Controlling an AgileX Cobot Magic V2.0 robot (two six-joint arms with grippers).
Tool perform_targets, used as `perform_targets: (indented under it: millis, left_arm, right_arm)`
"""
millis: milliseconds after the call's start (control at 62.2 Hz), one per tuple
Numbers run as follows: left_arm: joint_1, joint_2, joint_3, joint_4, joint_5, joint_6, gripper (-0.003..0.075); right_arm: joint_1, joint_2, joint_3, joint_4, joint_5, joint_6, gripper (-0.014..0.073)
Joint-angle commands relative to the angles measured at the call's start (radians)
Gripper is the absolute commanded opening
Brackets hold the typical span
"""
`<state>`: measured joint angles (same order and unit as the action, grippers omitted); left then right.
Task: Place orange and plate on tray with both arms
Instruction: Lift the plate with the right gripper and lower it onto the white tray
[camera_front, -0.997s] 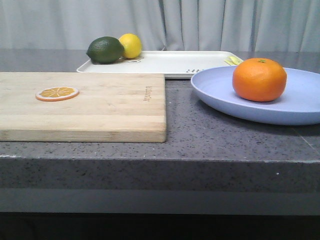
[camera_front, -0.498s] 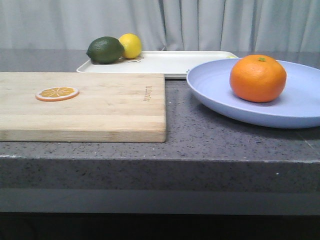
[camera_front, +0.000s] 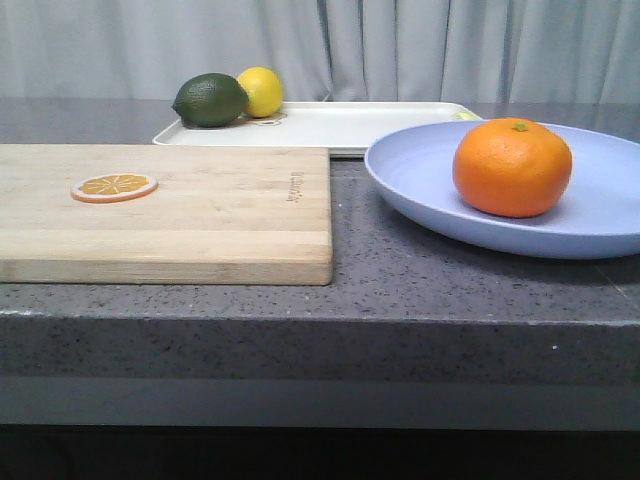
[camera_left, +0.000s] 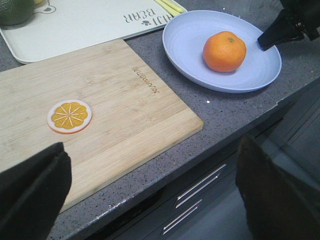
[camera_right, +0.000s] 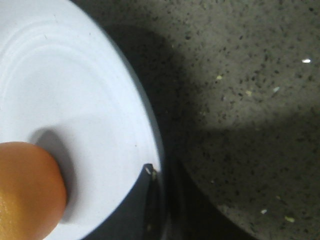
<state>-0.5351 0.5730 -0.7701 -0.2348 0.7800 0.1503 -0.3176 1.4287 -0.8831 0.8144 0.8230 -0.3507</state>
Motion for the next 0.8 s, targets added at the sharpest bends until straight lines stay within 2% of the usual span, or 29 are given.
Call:
perform_targets:
  millis: [0, 193, 450, 788]
  left_arm:
    - [0.000, 0.002, -0.026, -0.021, -0.065, 0.001, 0.0652]
    - [0.000, 0.002, -0.026, -0.021, -0.065, 0.001, 0.0652]
    - [0.000, 0.002, -0.026, -0.021, -0.065, 0.001, 0.0652]
    - [0.000, 0.002, -0.026, -0.021, -0.065, 0.001, 0.0652]
  right_arm:
    - [-0.007, -0.032, -0.030, 0.106, 0.017, -0.007, -0.0066]
    - [-0.004, -0.032, -0.048, 0.129, 0.015, 0.070, -0.0066]
    - [0.020, -0.025, -0.188, 0.119, 0.021, 0.180, -0.0066]
    - [0.194, 0.169, -0.507, -0.032, 0.017, 0.412, -0.0066]
